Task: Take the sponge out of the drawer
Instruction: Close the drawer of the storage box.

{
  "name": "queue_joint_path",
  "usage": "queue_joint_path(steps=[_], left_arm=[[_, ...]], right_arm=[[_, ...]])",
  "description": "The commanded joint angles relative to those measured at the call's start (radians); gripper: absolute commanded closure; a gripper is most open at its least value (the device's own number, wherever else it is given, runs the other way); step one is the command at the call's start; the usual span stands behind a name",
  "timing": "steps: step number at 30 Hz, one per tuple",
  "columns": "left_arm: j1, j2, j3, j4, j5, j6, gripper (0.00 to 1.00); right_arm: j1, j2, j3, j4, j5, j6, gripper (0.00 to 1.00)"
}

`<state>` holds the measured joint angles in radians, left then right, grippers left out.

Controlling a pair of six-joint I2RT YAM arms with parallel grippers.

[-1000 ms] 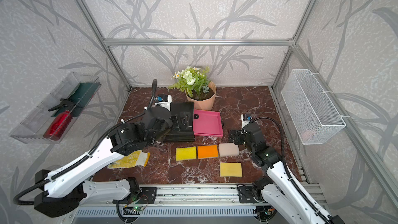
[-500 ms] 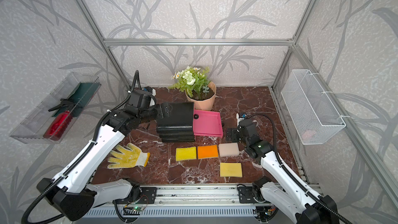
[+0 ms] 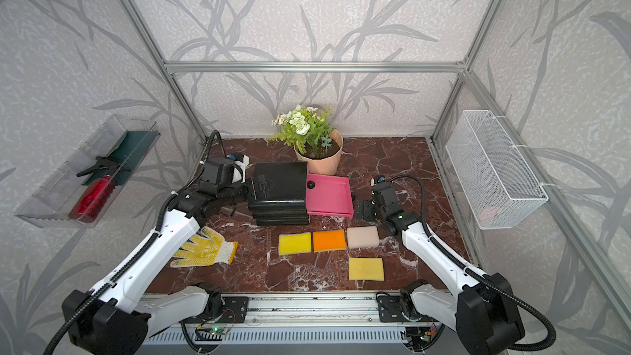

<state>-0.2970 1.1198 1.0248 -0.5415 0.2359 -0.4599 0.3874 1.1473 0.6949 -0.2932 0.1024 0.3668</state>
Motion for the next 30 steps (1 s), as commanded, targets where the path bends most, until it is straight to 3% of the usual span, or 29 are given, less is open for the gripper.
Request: queue_joint_path(steps=[1,8,20,30], left_arm=[[0.027,-0.034,-0.026,0.021,0.027,0.027,0.01],[0.105,-0.071,-0.074,0.065,0.056,-0.022,0.01],[0.114,-0.013,-0.092,0.108,0.154,-0.040,0.01],[0.114,0.035,-0.094,0.136,0.224,-0.058,0.01]], right_arm=[[-0.007,0.029,0.036,-0.002,0.031,0.018,0.01],[-0.008,0.091,0.023,0.021,0.046,0.041,0.01],[-0.010,0.283,0.045,0.017,0.092,0.028,0.01],[-0.008,0.421,0.096,0.040,0.024,0.029,0.01]])
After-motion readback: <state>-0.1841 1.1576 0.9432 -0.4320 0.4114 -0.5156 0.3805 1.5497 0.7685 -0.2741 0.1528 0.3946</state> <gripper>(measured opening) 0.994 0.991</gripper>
